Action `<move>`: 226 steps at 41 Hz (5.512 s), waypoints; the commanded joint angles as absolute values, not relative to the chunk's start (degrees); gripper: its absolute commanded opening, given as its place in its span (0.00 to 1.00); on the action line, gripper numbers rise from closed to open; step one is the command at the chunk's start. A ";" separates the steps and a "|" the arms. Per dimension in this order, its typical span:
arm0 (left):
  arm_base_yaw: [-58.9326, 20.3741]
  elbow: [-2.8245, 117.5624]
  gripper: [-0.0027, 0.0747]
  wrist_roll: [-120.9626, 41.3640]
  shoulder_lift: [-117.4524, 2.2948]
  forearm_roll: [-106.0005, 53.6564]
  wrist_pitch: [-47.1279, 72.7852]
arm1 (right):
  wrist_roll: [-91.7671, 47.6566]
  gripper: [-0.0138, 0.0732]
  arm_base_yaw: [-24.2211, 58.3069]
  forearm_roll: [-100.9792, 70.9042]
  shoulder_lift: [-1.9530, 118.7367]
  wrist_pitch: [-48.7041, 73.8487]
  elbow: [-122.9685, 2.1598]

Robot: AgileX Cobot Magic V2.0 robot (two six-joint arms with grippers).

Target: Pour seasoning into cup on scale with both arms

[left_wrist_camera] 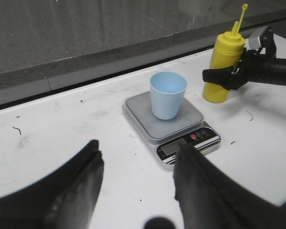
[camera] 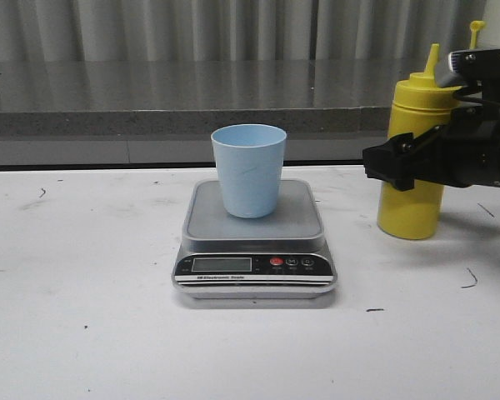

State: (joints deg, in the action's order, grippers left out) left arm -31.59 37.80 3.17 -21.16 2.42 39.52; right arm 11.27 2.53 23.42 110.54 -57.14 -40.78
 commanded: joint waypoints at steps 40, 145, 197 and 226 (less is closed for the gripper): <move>-31.88 39.23 0.48 3.54 -21.57 2.46 34.72 | 20.57 0.90 19.02 16.24 53.63 30.52 -38.25; -7.47 6.82 0.01 3.54 -1.70 2.05 7.68 | 9.91 0.08 20.95 5.53 24.57 50.47 -39.17; -3.76 -1.62 0.01 3.54 1.26 -3.25 -1.74 | 9.91 0.08 20.95 5.53 24.57 50.65 -39.17; -3.76 -1.62 0.01 3.54 1.26 -3.25 -1.74 | -2.72 0.08 2.46 0.00 0.94 5.22 -6.54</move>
